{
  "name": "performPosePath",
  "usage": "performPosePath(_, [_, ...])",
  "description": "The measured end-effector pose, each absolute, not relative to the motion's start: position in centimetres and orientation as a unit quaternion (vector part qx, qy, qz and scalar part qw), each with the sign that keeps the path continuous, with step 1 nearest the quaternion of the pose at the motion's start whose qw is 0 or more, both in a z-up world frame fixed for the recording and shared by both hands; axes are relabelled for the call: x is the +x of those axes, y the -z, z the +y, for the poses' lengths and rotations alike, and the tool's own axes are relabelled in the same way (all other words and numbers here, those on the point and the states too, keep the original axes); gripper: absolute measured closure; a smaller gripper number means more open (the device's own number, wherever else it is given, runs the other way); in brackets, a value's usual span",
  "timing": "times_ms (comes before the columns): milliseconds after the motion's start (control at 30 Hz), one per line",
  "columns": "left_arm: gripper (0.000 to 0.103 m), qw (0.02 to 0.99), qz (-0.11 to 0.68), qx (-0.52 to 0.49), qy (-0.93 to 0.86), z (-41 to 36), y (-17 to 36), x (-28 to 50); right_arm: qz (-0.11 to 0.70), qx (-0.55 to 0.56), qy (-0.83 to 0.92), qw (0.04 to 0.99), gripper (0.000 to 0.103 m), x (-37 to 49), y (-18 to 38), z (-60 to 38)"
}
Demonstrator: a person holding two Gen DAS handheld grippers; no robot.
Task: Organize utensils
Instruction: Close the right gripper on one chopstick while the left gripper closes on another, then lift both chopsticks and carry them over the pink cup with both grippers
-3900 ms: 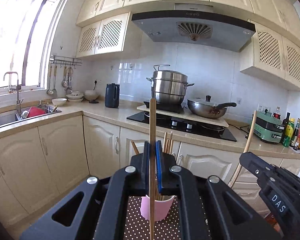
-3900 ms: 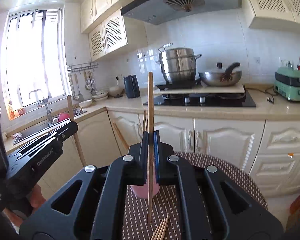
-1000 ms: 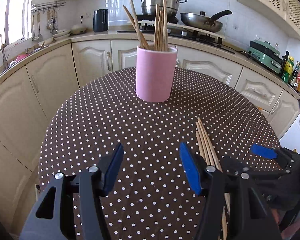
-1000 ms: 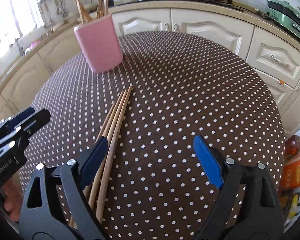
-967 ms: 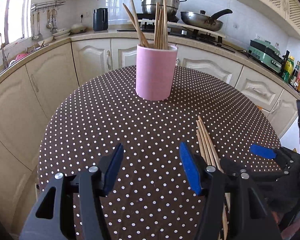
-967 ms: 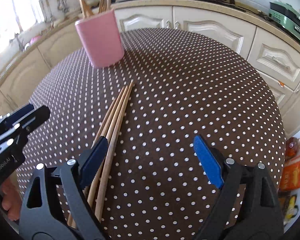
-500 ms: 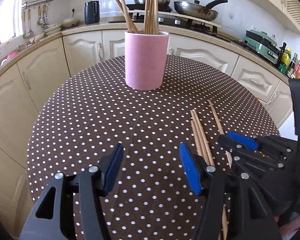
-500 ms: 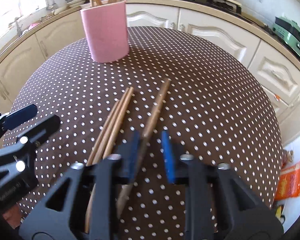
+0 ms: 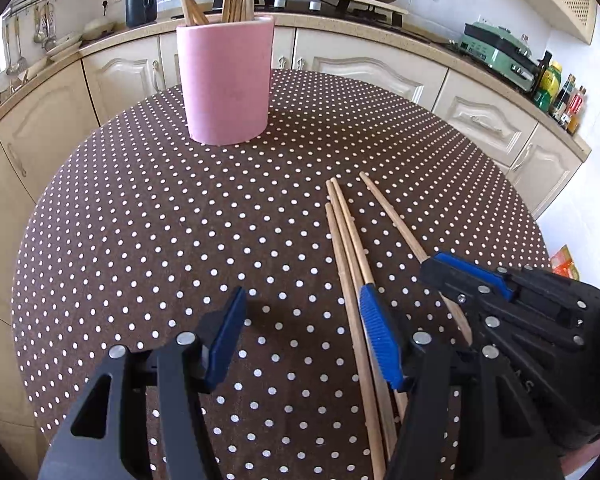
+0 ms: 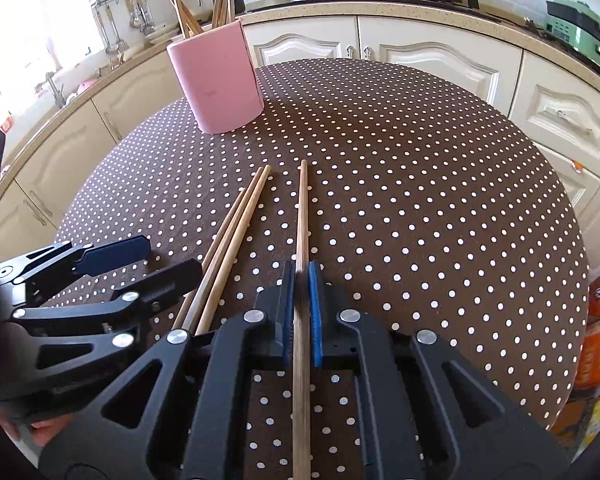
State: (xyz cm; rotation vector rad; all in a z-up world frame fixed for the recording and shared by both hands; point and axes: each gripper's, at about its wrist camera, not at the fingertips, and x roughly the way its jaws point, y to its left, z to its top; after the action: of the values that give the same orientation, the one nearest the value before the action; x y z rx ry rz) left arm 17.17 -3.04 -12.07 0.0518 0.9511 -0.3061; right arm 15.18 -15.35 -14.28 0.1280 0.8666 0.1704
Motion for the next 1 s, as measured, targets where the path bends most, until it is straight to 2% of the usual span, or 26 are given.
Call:
performPosePath(633, [0.043, 0.854, 0.510, 0.074, 0.070, -7.5, 12.0, 22.0, 0.424, 0.101, -0.098, 0.895, 0.095, 15.9, 14.1, -17.9])
performPosePath(667, [0.054, 0.855, 0.508, 0.066, 0.076, -7.4, 12.1, 22.0, 0.424, 0.104, -0.098, 0.894, 0.095, 15.9, 14.2, -17.9])
performPosePath(700, [0.072, 0.861, 0.499, 0.057, 0.073, -7.3, 12.1, 22.0, 0.423, 0.104, -0.099, 0.895, 0.095, 15.9, 14.2, -17.9])
performPosePath(767, [0.096, 0.871, 0.486, 0.039, 0.055, -7.2, 12.1, 22.4, 0.421, 0.093, -0.101, 0.897, 0.095, 15.9, 14.2, -17.8])
performPosePath(1000, [0.097, 0.882, 0.466, -0.019, 0.068, -4.8, 12.3, 22.3, 0.409, 0.110, -0.111, 0.899, 0.095, 15.7, 14.2, -18.1])
